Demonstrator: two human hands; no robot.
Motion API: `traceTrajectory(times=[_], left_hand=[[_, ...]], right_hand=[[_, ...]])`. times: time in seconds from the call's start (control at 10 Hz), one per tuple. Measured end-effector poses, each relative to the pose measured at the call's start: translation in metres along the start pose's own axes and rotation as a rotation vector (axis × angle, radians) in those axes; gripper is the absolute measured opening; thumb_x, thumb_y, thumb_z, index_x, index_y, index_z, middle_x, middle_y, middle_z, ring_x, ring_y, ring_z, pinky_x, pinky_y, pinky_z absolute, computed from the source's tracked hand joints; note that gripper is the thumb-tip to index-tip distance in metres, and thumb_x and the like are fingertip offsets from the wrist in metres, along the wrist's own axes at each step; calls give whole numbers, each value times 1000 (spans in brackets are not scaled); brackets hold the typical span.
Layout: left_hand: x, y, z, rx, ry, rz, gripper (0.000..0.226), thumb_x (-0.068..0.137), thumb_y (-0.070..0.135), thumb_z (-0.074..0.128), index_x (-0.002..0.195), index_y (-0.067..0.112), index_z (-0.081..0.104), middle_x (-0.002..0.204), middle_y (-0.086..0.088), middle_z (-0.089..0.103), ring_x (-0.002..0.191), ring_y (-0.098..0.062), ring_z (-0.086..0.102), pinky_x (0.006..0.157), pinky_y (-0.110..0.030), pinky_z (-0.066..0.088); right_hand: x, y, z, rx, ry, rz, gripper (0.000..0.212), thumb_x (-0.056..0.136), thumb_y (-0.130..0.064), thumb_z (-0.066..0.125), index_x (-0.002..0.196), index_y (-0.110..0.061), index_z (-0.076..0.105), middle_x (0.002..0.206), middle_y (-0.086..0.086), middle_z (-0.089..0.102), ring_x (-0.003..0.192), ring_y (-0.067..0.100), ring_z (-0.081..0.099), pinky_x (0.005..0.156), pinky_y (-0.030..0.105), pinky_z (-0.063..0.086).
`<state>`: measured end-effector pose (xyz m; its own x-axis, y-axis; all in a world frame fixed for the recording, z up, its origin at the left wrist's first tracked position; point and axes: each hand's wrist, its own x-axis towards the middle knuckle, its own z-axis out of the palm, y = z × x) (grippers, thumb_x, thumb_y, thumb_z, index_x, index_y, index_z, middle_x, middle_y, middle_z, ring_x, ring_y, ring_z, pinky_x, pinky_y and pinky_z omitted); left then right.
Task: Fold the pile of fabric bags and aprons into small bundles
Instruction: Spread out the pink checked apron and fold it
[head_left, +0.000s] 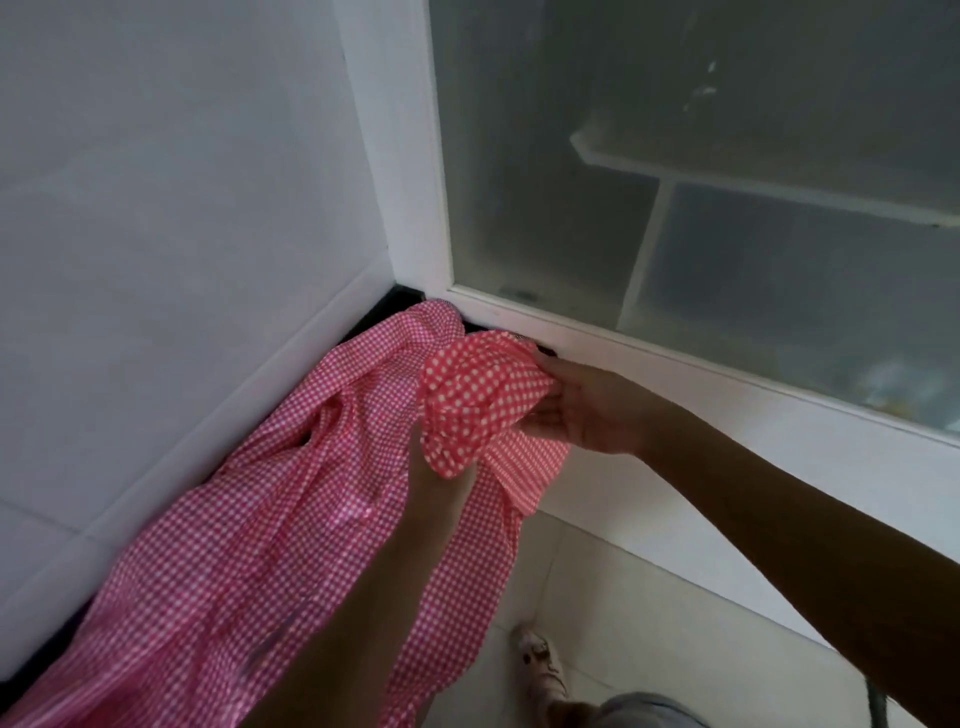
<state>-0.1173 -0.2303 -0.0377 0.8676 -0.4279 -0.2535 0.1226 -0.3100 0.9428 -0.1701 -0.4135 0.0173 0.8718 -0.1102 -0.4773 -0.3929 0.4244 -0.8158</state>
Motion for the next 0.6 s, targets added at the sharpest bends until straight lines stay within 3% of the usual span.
traceTrajectory(times=[0.1, 0.2, 0.3, 0.4, 0.5, 0.6], left_hand=[[35, 11, -9, 0, 85, 205, 44, 98, 8, 48, 139, 0, 37, 143, -15, 42, 124, -18, 48, 100, -3, 28], [54, 35, -11, -216, -61, 88, 49, 94, 36, 53, 137, 14, 45, 131, 1, 53, 108, -6, 56, 87, -10, 44], [86, 57, -15, -628, -144, -114, 62, 81, 31, 61, 137, 15, 41, 124, -2, 57, 103, -17, 59, 75, -28, 52], [113, 60, -24, -863, -156, -245, 56, 72, 20, 61, 126, 10, 52, 123, -11, 60, 109, -29, 57, 81, -41, 48], [145, 51, -35, -885, -128, -223, 40, 76, 13, 56, 116, 11, 58, 113, -8, 65, 104, -27, 60, 87, -44, 48], [185, 16, -39, -760, 4, -359, 20, 85, -2, 50, 101, 5, 59, 108, -8, 65, 93, -22, 62, 99, -41, 45]], right_hand=[[29, -10, -9, -338, 75, -94, 43, 81, -51, 54, 94, -12, 65, 93, 1, 68, 88, 16, 64, 75, 24, 53], [60, -16, -23, -699, 140, -202, 56, 74, -58, 66, 118, -25, 54, 119, -7, 58, 109, 15, 56, 94, 36, 46], [100, -18, -38, -847, -24, -121, 73, 76, -53, 69, 138, -33, 35, 140, -7, 44, 122, 13, 45, 105, 44, 35], [134, -12, -50, -1035, -107, -43, 80, 80, -37, 71, 146, -27, 27, 148, 0, 38, 130, 19, 39, 109, 43, 27], [166, -8, -76, -1229, -85, 57, 88, 71, -40, 79, 145, -21, 34, 147, 1, 41, 134, 25, 39, 112, 43, 27], [189, -7, -110, -1415, -98, 231, 81, 71, -30, 81, 142, -20, 42, 146, 5, 44, 132, 25, 42, 112, 39, 30]])
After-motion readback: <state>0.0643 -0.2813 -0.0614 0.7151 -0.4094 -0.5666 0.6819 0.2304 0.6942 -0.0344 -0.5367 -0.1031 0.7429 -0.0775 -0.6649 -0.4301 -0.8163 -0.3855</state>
